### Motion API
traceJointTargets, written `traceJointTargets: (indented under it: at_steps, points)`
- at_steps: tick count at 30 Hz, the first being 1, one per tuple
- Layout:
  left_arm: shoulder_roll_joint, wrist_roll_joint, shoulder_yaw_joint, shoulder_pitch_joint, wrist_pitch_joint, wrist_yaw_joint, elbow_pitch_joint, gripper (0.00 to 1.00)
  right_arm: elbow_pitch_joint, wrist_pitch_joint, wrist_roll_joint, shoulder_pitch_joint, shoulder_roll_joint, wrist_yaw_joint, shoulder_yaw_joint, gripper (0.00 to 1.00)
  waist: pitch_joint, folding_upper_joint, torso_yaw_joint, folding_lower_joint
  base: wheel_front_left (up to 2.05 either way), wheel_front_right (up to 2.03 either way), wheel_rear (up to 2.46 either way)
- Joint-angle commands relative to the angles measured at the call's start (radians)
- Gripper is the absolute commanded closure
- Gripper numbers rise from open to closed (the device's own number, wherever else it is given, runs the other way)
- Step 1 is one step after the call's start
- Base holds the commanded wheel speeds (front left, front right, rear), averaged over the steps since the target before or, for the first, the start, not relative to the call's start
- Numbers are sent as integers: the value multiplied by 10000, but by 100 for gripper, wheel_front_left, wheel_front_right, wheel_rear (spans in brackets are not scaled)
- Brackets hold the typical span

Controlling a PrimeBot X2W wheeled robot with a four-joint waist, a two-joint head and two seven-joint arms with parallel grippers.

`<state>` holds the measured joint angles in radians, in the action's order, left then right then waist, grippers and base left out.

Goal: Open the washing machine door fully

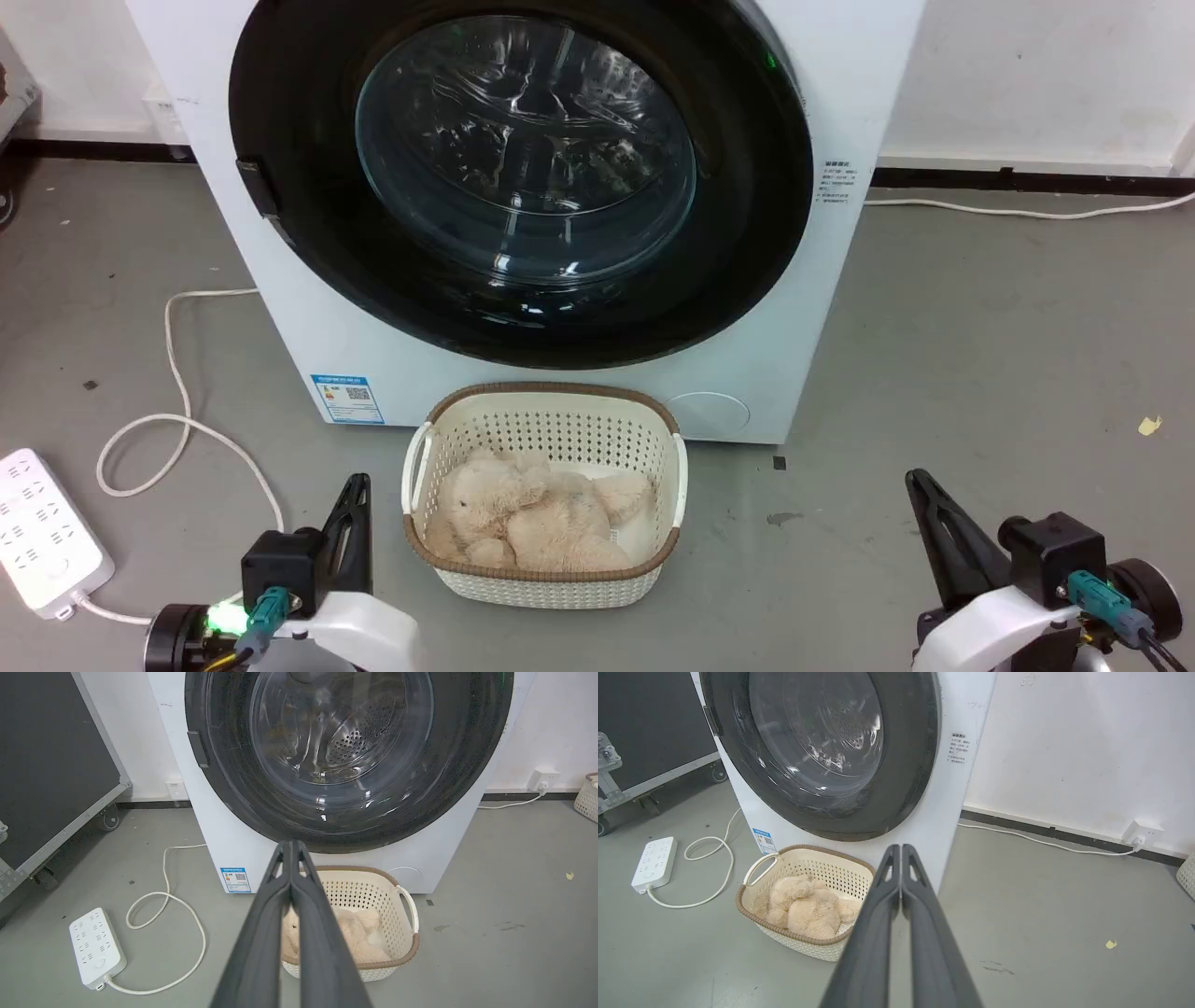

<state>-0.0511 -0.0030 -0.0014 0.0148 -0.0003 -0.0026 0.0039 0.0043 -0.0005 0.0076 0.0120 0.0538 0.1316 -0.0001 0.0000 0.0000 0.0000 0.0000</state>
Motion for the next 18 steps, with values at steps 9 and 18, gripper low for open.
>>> traceJointTargets:
  at_steps: [9, 18]
  points:
    - [9, 30, 14, -148, 3, 26, -39, 100, -43, 5, -76, -120, -36, -9, 1, 100, 0, 0, 0, 0, 0, 0, 0]
    - [9, 30, 14, -148, 3, 26, -39, 100, -43, 5, -76, -120, -36, -9, 1, 100, 0, 0, 0, 0, 0, 0, 0]
